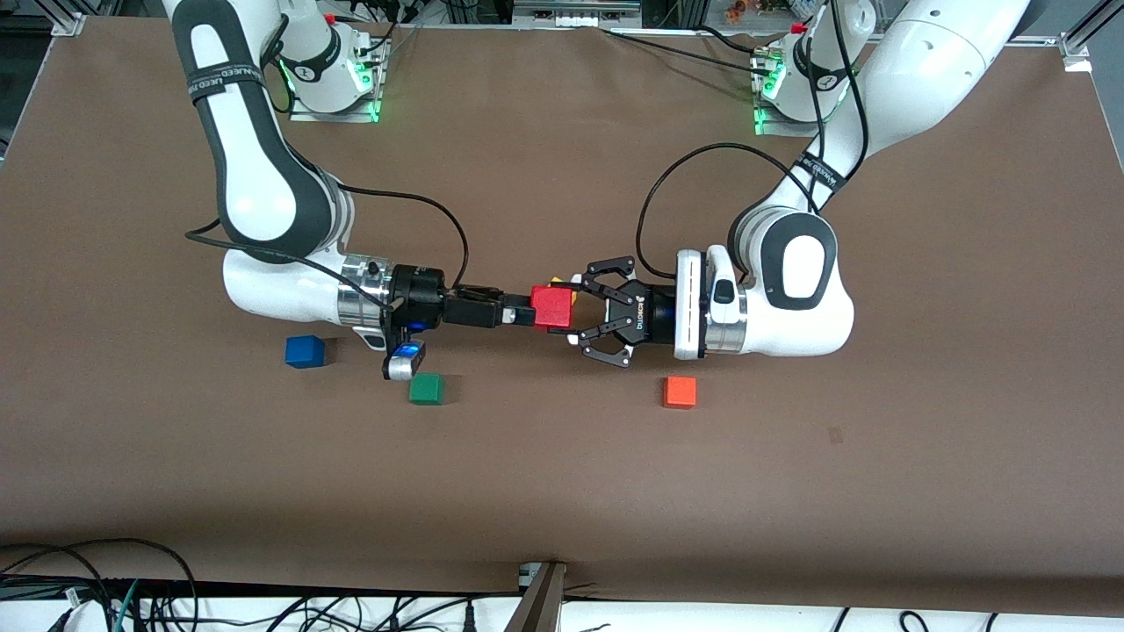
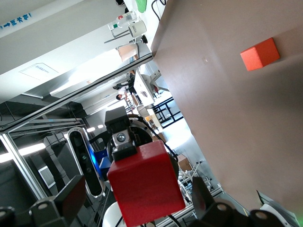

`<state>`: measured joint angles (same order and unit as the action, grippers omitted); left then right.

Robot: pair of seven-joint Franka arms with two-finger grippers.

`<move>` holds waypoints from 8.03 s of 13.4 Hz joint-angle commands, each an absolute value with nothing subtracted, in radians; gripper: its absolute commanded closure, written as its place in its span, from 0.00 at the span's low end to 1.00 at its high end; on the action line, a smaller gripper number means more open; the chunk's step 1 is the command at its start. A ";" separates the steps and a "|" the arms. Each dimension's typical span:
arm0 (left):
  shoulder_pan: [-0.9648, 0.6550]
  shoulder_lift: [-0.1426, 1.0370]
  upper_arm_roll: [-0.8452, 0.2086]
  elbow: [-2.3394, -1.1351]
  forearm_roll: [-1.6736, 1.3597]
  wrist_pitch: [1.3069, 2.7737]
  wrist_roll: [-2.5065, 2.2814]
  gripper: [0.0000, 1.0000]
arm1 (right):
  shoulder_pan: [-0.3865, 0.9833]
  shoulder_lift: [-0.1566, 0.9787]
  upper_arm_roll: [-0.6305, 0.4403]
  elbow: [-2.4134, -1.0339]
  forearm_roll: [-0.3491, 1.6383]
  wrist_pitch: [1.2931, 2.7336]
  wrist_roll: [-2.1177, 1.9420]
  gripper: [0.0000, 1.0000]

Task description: Pass red block to right arm, stack on blue

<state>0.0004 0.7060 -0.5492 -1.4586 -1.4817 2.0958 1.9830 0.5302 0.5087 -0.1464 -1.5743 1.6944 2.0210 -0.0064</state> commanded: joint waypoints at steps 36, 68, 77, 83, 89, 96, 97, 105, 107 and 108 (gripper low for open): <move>0.090 0.575 -0.538 -1.431 -0.780 1.906 0.981 0.00 | 0.443 0.408 -0.274 -1.604 0.599 1.901 -0.181 1.00; 0.009 -0.011 -0.104 -1.704 -0.054 1.631 -0.152 0.00 | 0.453 0.403 -0.407 -2.056 0.298 2.479 -0.301 1.00; 0.009 -0.011 -0.103 -1.704 -0.051 1.625 -0.133 0.00 | 0.466 0.413 -0.407 -2.043 0.301 2.479 -0.273 1.00; 0.009 -0.011 -0.106 -1.703 -0.049 1.617 -0.133 0.00 | 0.465 0.428 -0.407 -2.022 0.301 2.479 -0.275 1.00; 0.009 -0.011 -0.106 -1.703 -0.049 1.615 -0.135 0.00 | 0.465 0.434 -0.407 -2.022 0.301 2.479 -0.273 1.00; 0.009 -0.012 -0.107 -1.703 -0.049 1.615 -0.133 0.00 | 0.459 0.423 -0.407 -2.000 0.302 2.459 -0.278 0.00; 0.009 -0.011 -0.107 -1.703 -0.049 1.615 -0.133 0.00 | 0.459 0.408 -0.410 -1.996 0.302 2.436 -0.279 0.00; 0.009 -0.011 -0.107 -1.701 -0.049 1.606 -0.135 0.00 | 0.457 0.353 -0.494 -1.609 0.299 1.833 -0.249 0.00; 0.009 -0.011 -0.107 -1.697 -0.049 1.603 -0.133 0.00 | 0.459 0.286 -0.512 -1.617 0.287 1.792 -0.219 0.00; 0.009 -0.011 -0.107 -1.695 -0.049 1.601 -0.133 0.00 | 0.460 0.255 -0.521 -1.617 0.260 1.737 -0.206 0.00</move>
<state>0.0003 -0.0208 -0.1006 -1.7273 -0.0377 1.6290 -0.1485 0.4593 0.3273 -0.5074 -1.6070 0.2989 1.8173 -0.2416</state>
